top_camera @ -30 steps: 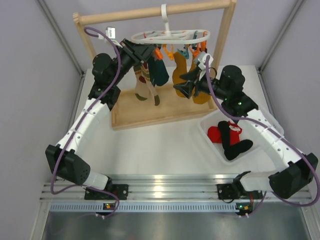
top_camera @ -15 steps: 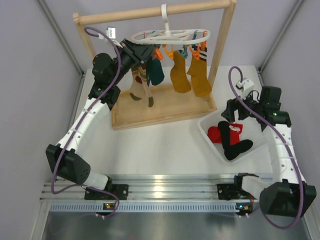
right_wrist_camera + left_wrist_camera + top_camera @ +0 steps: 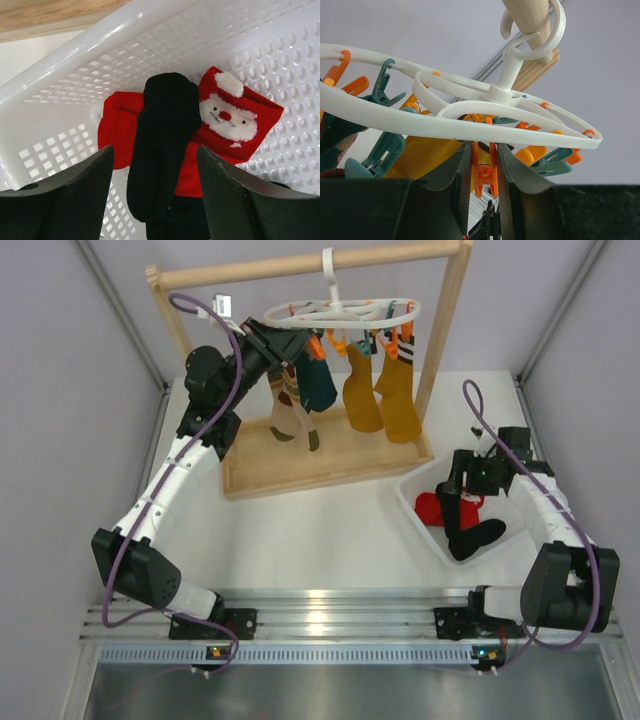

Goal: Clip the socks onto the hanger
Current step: Pick up the sock from the bin.

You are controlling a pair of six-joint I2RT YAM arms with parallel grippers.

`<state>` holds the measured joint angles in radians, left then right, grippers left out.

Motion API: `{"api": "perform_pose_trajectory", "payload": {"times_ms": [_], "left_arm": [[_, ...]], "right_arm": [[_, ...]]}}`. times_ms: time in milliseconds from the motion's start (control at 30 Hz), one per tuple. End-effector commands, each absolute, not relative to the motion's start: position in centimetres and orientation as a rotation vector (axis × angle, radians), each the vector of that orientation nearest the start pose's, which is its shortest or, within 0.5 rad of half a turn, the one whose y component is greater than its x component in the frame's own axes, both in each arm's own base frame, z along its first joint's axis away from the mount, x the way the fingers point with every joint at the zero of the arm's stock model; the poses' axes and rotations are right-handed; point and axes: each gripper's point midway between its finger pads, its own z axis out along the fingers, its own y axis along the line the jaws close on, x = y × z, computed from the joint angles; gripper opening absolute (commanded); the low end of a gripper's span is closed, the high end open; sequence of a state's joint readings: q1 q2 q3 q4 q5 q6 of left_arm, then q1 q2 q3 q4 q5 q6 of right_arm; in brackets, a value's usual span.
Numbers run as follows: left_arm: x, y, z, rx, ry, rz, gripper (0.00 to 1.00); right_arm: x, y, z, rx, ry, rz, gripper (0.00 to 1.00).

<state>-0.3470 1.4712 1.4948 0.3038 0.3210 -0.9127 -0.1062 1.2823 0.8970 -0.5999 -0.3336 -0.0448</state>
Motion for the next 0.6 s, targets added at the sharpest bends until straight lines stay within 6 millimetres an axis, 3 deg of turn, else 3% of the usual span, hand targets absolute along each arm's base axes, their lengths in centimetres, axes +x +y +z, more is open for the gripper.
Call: {"api": "perform_pose_trajectory", "payload": {"times_ms": [0, 233, 467, 567], "left_arm": [[40.1, -23.1, 51.5, -0.059, 1.287, -1.256, 0.00], [40.3, -22.8, 51.3, -0.064, 1.296, -1.243, 0.00], [40.4, -22.6, 51.3, -0.069, 1.297, -1.234, 0.00], [40.5, -22.6, 51.0, -0.069, 1.304, -1.234, 0.00]], "right_arm": [[32.4, 2.9, 11.3, 0.067, 2.462, 0.358, 0.66], [33.6, 4.2, 9.3, 0.068, 2.472, 0.341, 0.64], [33.5, 2.2, 6.6, 0.126, 2.549, 0.184, 0.57], [33.1, 3.3, 6.1, 0.078, 2.560, 0.195, 0.53]]}}
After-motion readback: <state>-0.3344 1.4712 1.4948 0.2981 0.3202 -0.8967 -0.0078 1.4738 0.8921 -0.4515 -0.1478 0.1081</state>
